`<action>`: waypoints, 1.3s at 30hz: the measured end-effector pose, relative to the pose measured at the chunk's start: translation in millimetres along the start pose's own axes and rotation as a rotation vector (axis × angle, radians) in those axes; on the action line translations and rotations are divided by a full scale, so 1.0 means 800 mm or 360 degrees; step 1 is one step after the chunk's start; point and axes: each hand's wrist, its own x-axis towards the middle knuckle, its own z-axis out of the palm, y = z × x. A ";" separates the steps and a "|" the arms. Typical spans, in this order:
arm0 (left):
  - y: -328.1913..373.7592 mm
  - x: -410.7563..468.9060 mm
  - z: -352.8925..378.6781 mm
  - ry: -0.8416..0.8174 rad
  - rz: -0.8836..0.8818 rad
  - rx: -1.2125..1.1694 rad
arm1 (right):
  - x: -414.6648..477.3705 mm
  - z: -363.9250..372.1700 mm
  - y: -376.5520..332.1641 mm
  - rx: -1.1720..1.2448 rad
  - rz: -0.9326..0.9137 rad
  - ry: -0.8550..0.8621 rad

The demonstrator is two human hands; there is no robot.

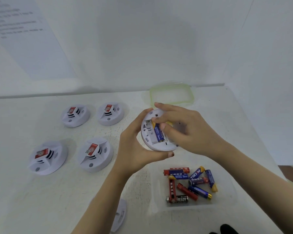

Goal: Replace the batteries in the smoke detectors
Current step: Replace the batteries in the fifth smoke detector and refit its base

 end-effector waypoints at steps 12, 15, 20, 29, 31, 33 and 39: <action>-0.024 -0.014 -0.025 0.0069 -0.0089 0.0052 | 0.033 -0.010 0.058 0.0021 0.0636 -0.0383; -0.027 -0.013 -0.030 0.0103 -0.0113 0.0087 | 0.041 -0.009 0.069 -0.0240 0.0807 -0.0789; -0.030 -0.010 -0.036 0.0146 -0.0143 0.0133 | 0.056 0.003 0.074 -0.0462 0.0789 -0.0813; -0.032 -0.005 -0.039 0.0185 -0.0195 0.0123 | 0.056 0.012 0.077 -0.0693 0.0560 -0.0781; -0.033 -0.005 -0.038 0.0179 -0.0202 0.0109 | 0.054 0.010 0.079 -0.0537 0.0555 -0.0693; -0.033 -0.005 -0.036 0.0174 -0.0199 0.0108 | 0.049 0.004 0.076 -0.0263 0.0571 -0.0560; -0.029 -0.004 -0.030 0.0161 -0.0143 0.0110 | 0.022 -0.007 0.027 0.0344 0.0259 0.0353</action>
